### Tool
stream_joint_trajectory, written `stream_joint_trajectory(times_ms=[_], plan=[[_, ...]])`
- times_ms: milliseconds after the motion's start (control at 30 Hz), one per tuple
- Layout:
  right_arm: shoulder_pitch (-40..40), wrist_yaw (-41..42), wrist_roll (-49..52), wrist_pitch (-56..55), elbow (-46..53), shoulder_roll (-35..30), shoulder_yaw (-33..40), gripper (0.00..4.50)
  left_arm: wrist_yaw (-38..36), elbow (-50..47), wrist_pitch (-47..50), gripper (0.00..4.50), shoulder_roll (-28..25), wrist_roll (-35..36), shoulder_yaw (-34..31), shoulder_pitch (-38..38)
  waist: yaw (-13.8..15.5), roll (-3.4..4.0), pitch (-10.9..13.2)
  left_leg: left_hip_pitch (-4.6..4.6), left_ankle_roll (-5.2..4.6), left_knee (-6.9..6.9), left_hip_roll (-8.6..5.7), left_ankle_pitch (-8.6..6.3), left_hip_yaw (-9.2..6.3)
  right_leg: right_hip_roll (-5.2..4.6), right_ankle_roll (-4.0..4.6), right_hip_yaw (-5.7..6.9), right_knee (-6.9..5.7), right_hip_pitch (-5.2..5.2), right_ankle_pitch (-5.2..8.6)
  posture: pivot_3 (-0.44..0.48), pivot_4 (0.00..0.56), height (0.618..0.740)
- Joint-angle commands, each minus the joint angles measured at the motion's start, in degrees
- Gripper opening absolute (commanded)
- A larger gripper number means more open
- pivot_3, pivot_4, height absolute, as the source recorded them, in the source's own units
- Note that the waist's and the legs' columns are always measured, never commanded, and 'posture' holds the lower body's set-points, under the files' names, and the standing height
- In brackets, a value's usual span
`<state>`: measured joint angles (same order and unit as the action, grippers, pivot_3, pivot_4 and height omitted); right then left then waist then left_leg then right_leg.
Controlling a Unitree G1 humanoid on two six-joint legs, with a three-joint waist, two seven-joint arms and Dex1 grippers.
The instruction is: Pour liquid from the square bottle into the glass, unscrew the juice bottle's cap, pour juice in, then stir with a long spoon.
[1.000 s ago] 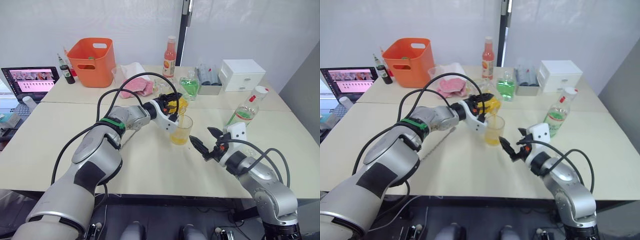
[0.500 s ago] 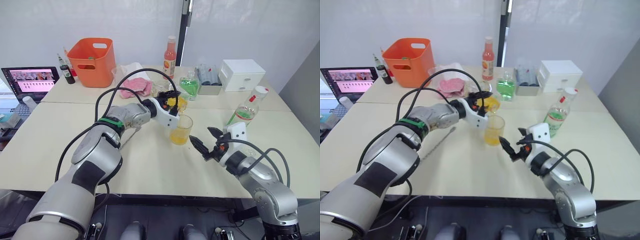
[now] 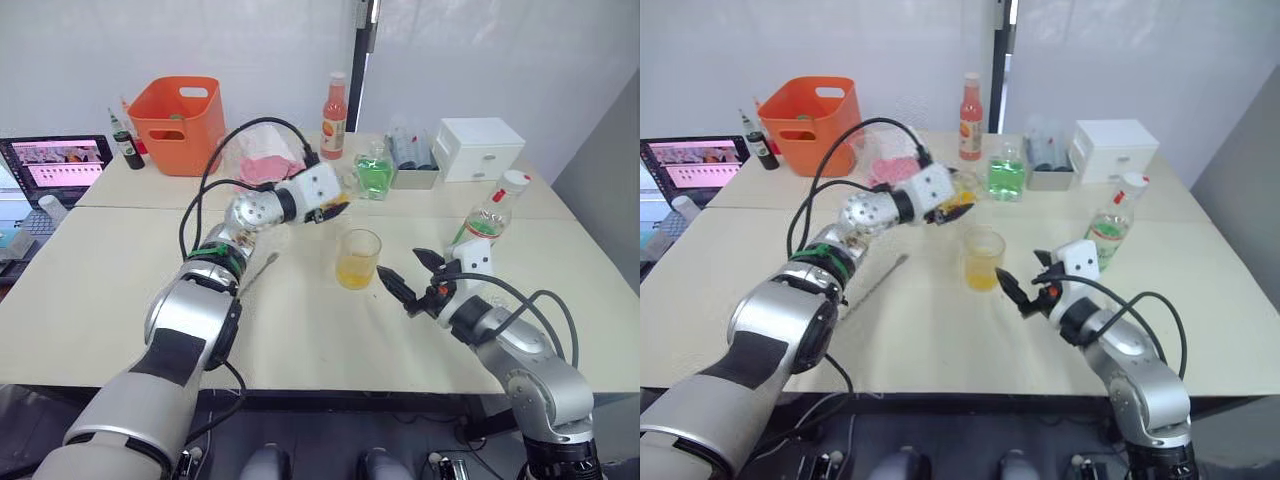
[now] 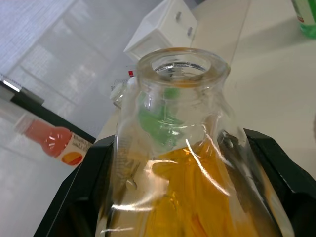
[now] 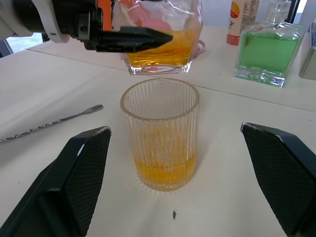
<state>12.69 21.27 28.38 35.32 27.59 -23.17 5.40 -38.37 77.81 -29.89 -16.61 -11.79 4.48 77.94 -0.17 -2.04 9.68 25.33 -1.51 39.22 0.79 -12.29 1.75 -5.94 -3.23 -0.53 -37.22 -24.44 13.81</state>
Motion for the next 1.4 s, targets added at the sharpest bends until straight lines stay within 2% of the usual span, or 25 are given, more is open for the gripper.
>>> stream_joint_trajectory(times_ms=[33,167,300,500,700,867,1100,1400], plan=[[1.0,1.0,1.0,0.0,1.1,-1.2,1.8,4.46,-4.2,-5.9,5.7,2.84,-3.4,7.9,-6.7,2.3,-0.3,0.0,0.0,0.0,0.0,0.0,0.0,0.0,-0.01,0.0,0.0,0.0,-0.01,0.0,0.0,0.0,0.15,0.715],[1.7,2.3,1.5,0.4,0.6,-2.6,2.5,4.46,-7.7,-10.5,16.8,2.84,-8.8,13.8,-11.9,-0.5,-1.0,0.01,0.0,0.0,0.0,0.0,0.01,0.0,-0.04,0.01,0.0,0.0,-0.1,0.01,0.0,0.0,0.15,0.715],[2.4,4.0,2.0,0.7,0.0,-3.9,2.6,4.46,-6.5,-22.5,27.6,2.84,-12.8,17.6,-14.9,-7.3,-1.0,0.01,0.0,-0.04,0.0,0.0,0.02,0.0,-0.14,0.01,0.0,-0.01,-0.34,-0.03,0.0,0.0,0.15,0.715],[3.7,8.8,3.6,-0.2,-1.9,-6.7,3.9,4.46,1.1,-51.8,45.4,2.84,-15.5,23.6,-21.1,-25.4,-0.5,0.0,0.0,-0.03,0.0,0.05,0.02,0.0,-0.49,-0.02,0.01,-0.06,-0.39,-0.03,-0.01,0.0,0.15,0.715],[3.0,12.2,4.3,-1.1,-4.3,-9.1,7.1,4.46,8.3,-68.3,52.2,2.84,-15.1,27.5,-26.9,-39.0,0.1,-0.01,0.0,-0.04,0.02,0.09,0.02,0.01,-0.62,-0.04,0.02,-0.06,-0.43,0.02,-0.01,0.0,0.15,0.715],[1.3,14.8,5.3,-1.5,-4.9,-11.2,9.2,4.46,11.0,-70.4,53.1,2.84,-14.3,29.1,-28.0,-43.3,0.7,0.0,0.0,-0.07,0.05,0.13,0.0,0.03,-0.63,-0.04,0.02,-0.04,-0.43,0.08,-0.01,0.0,0.15,0.715],[-0.1,20.7,8.3,-0.9,-4.0,-14.5,9.6,4.46,12.8,-67.0,51.6,2.84,-13.0,29.3,-27.4,-45.7,0.8,-0.01,0.0,-0.1,0.06,0.23,0.01,0.03,-0.61,-0.01,0.03,-0.05,-0.41,0.11,-0.01,0.0,0.15,0.715],[0.5,28.5,10.0,-0.9,-4.6,-18.1,6.6,4.46,12.2,-60.2,47.6,2.84,-11.4,29.1,-26.1,-46.1,0.8,0.02,0.0,-0.47,0.06,0.26,0.03,0.03,-0.51,-0.02,0.05,-0.13,-0.31,0.34,0.0,0.0,0.15,0.715]])
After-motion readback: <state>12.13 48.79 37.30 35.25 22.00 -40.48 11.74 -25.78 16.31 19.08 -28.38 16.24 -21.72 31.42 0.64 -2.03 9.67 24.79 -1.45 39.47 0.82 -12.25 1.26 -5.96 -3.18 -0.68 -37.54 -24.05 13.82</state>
